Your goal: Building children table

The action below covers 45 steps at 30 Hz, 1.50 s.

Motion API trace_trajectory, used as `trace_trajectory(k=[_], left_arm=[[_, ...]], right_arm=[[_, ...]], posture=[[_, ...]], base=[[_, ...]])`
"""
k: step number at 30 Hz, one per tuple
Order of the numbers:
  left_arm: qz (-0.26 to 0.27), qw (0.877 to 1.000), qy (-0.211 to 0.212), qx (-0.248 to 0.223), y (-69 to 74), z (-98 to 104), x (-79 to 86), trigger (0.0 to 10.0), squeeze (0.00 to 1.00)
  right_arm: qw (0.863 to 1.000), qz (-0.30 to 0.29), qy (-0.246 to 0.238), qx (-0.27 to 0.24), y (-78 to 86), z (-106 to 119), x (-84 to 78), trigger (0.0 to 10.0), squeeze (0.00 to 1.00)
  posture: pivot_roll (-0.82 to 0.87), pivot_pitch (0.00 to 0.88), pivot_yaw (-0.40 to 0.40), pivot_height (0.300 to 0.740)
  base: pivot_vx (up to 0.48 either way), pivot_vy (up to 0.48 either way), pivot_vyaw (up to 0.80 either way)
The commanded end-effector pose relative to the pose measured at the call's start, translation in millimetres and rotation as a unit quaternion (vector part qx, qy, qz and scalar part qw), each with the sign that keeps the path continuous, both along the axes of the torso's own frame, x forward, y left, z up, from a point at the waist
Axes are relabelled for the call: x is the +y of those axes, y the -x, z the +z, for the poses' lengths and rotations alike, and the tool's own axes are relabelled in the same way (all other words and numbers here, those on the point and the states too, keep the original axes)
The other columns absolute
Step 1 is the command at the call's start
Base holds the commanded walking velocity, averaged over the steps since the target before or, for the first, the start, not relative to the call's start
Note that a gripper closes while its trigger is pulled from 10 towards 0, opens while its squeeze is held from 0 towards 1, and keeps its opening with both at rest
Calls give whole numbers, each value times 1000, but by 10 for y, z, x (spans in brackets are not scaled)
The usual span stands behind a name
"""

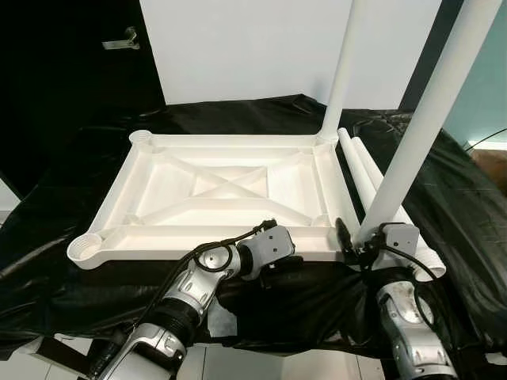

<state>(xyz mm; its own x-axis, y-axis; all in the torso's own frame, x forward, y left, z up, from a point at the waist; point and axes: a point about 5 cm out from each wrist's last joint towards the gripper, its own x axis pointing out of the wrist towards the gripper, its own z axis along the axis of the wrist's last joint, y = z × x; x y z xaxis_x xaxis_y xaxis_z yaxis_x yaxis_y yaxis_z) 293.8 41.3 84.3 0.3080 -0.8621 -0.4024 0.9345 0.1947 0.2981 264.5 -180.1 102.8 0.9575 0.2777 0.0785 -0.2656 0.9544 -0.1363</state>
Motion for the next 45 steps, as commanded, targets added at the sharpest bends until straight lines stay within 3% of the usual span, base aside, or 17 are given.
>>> trace_trajectory(k=[1, 9, 15, 16, 17, 29, 40, 41, 42, 43, 45], left_arm=[[20, 997, -31, 68, 157, -353, 35, 10000, 0], [19, 997, -29, 70, 173, -363, 13, 10000, 0], [25, 997, -28, 69, 160, -366, 28, 10000, 0], [26, 997, -29, 69, 156, -367, 30, 10000, 0], [27, 997, -28, 69, 152, -366, 31, 10000, 0], [23, 997, -29, 66, 138, -353, 12, 10000, 0], [22, 997, -30, 67, 150, -361, 26, 10000, 0], [23, 997, -30, 67, 150, -362, 27, 10000, 0], [23, 997, -29, 67, 149, -363, 29, 10000, 0], [23, 997, -29, 67, 149, -363, 29, 10000, 0], [23, 997, -29, 68, 151, -367, 27, 10000, 0]], right_arm=[[995, 88, 1, 46, -25, -24, -42, 10000, 0], [987, 141, 44, 57, -93, 184, -376, 10000, 0], [973, 197, 85, 82, -37, 241, -474, 10000, 0], [972, 202, 88, 85, -32, 252, -495, 8627, 0], [971, 204, 87, 87, -34, 268, -517, 0, 0], [965, 229, 79, 99, -36, 293, -559, 0, 0], [966, 230, 38, 108, 77, 138, -408, 0, 0], [990, 125, 32, 50, 30, 142, -380, 0, 0], [999, 31, 21, 9, 36, 117, -341, 0, 0], [999, 31, 21, 9, 36, 117, -341, 0, 0], [995, -103, -12, -14, 123, -1, -215, 0, 0]], posture=[[-74, 17, -26, 740], [-76, 21, -30, 740], [-74, 16, -34, 740], [-76, 14, -34, 740], [-78, 13, -33, 740], [-83, 12, -24, 740], [-78, 16, -26, 740], [-73, 16, -30, 740], [-75, 17, -28, 740], [-75, 17, -28, 740], [-71, 18, -26, 740]], base=[[0, 0, 0], [0, 0, 0], [0, 0, 0], [0, 0, 0], [0, 0, 0], [0, 0, 0], [0, 0, 0], [0, 0, 0], [0, 0, 0], [0, 0, 0], [0, 0, 0]])
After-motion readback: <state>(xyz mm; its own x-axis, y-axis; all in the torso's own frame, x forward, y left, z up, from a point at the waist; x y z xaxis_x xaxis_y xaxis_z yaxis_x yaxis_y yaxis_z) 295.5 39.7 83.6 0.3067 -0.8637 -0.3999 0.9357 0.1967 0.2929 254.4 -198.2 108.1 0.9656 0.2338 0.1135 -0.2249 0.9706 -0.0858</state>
